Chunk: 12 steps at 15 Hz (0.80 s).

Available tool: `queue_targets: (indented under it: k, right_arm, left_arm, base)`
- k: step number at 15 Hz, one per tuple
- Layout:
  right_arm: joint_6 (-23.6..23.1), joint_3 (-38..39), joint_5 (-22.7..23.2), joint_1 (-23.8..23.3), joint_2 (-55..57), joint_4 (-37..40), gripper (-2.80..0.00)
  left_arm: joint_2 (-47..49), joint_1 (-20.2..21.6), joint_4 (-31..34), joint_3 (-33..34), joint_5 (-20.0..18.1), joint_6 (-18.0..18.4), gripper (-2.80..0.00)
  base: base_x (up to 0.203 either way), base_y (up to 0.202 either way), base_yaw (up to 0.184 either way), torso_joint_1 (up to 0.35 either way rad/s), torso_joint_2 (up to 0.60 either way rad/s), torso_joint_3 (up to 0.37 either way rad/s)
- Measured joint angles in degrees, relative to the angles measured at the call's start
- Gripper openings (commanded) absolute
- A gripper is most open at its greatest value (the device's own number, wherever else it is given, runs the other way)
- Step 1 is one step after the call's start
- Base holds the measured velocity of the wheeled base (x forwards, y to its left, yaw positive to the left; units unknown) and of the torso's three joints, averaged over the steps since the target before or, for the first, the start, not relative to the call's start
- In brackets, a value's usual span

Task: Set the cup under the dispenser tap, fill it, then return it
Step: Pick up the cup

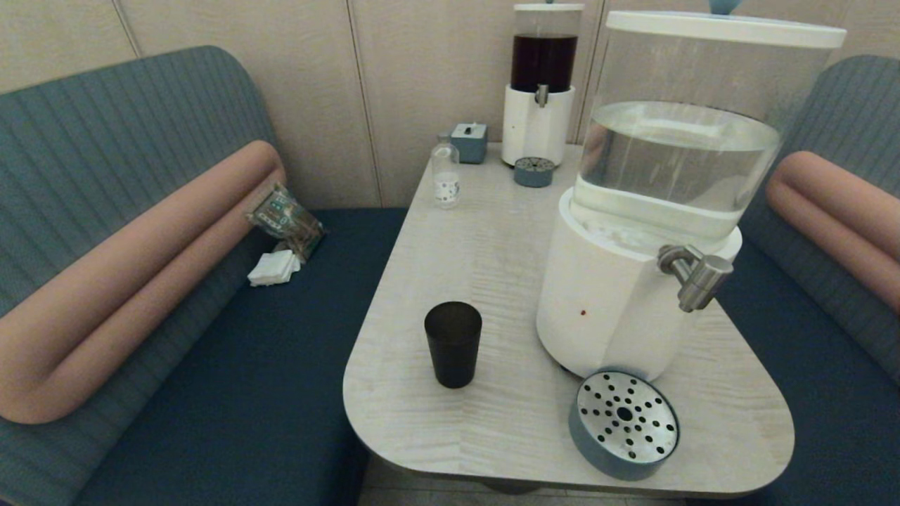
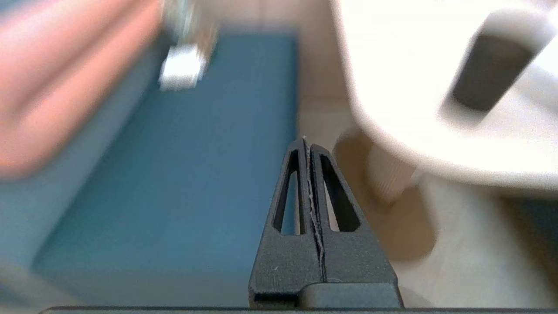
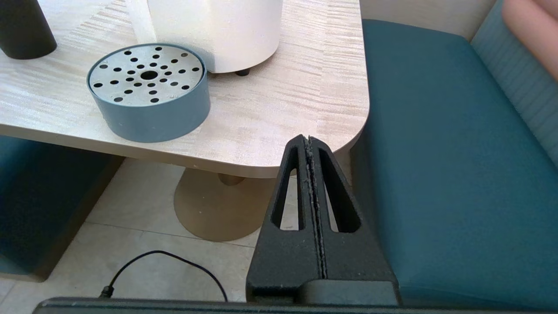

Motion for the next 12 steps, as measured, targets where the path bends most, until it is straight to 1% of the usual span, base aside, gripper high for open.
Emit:
queue_targets:
  k: [1, 3, 4, 5, 6, 8, 10, 12]
  right_arm:
    - [0.2, 0.0, 0.0, 0.0, 0.0, 0.0, -2.80]
    - [0.9, 0.0, 0.0, 0.0, 0.0, 0.0, -2.80]
    - [1.4, 0.0, -0.1, 0.0, 0.0, 0.0, -2.80]
    - [1.4, 0.0, 0.0, 0.0, 0.0, 0.0, -2.80]
    - [1.4, 0.0, 0.0, 0.0, 0.0, 0.0, -2.80]
    - [1.5, 0.0, 0.0, 0.0, 0.0, 0.0, -2.80]
    - [1.5, 0.0, 0.0, 0.0, 0.0, 0.0, -2.80]
    - [1.4, 0.0, 0.0, 0.0, 0.0, 0.0, -2.80]
  left_arm:
    - [0.3, 0.0, 1.2, -3.0, -1.8, -0.6, -2.80]
    - [2.6, 0.0, 5.3, -14.3, -7.3, -3.2, -2.80]
    - [5.1, -0.2, 6.7, -19.6, -10.2, -4.9, -2.80]
    - [9.2, -0.4, 6.7, -24.6, -12.6, -6.7, -2.80]
    - [14.4, -0.7, 4.9, -29.1, -14.6, -8.2, -2.80]
    - [26.0, -1.0, -0.5, -35.9, -18.0, -10.2, -2.80]
    - [38.1, -1.2, -7.7, -39.9, -22.9, -11.1, -2.80]
    - [50.6, -1.3, -16.5, -41.7, -27.2, -11.2, -2.80]
  base:
    - [0.000, 0.000, 0.000, 0.000, 0.00, 0.000]
    - [0.000, 0.000, 0.000, 0.000, 0.00, 0.000]
    - [0.000, 0.000, 0.000, 0.000, 0.00, 0.000]
    - [0.000, 0.000, 0.000, 0.000, 0.00, 0.000]
    - [0.000, 0.000, 0.000, 0.000, 0.00, 0.000]
    - [0.000, 0.000, 0.000, 0.000, 0.00, 0.000]
    - [0.000, 0.000, 0.000, 0.000, 0.00, 0.000]
    - [0.000, 0.000, 0.000, 0.000, 0.00, 0.000]
